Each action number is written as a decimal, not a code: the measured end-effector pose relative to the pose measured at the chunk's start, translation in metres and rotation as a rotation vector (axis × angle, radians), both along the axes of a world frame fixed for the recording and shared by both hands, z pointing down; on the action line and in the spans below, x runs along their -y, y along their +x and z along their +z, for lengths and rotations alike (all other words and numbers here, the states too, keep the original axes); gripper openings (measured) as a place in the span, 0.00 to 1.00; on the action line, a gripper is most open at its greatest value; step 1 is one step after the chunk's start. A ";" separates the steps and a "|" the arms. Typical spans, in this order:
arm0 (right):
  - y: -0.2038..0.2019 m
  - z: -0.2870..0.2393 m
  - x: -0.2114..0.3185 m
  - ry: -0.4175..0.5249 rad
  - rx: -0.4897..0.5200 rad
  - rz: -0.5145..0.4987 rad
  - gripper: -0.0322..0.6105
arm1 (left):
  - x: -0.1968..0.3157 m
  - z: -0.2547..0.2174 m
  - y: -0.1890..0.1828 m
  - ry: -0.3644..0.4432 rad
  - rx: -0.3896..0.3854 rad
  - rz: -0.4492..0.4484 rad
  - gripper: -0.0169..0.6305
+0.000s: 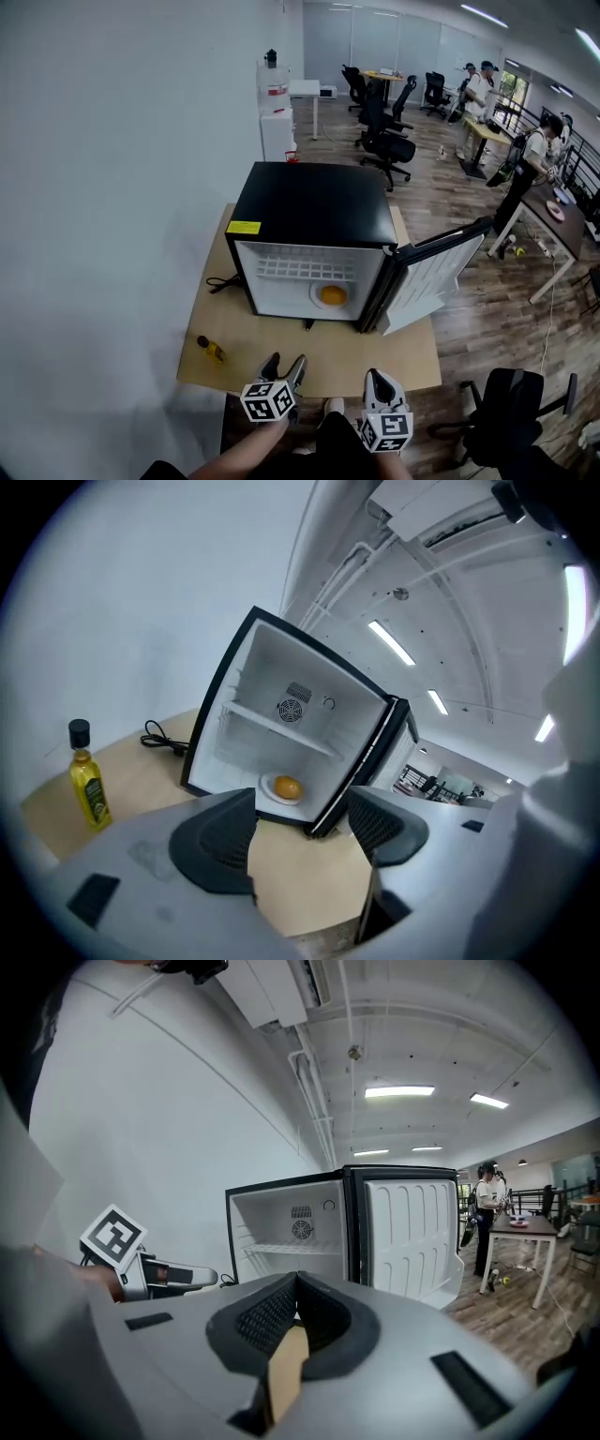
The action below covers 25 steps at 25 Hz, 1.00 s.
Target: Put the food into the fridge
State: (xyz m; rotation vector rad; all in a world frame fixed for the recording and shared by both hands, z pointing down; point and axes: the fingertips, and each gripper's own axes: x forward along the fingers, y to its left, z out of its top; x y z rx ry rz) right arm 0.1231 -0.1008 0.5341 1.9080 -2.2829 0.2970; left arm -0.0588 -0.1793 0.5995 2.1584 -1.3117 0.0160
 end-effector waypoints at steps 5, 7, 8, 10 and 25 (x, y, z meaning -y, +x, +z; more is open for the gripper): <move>-0.015 -0.017 -0.040 0.020 -0.020 -0.010 0.14 | -0.063 -0.059 -0.014 0.255 0.043 0.025 0.46; -0.022 -0.019 -0.057 0.020 -0.019 -0.012 0.14 | -0.091 -0.073 -0.020 0.342 0.062 0.026 0.46; -0.025 -0.018 -0.064 0.017 -0.014 -0.012 0.14 | -0.103 -0.076 -0.021 0.353 0.060 0.030 0.46; -0.028 -0.017 -0.074 0.012 -0.016 -0.015 0.14 | -0.121 -0.079 -0.019 0.358 0.071 0.045 0.46; 0.007 -0.044 -0.134 0.038 -0.059 -0.051 0.14 | -0.175 -0.110 -0.001 0.350 0.227 0.040 0.11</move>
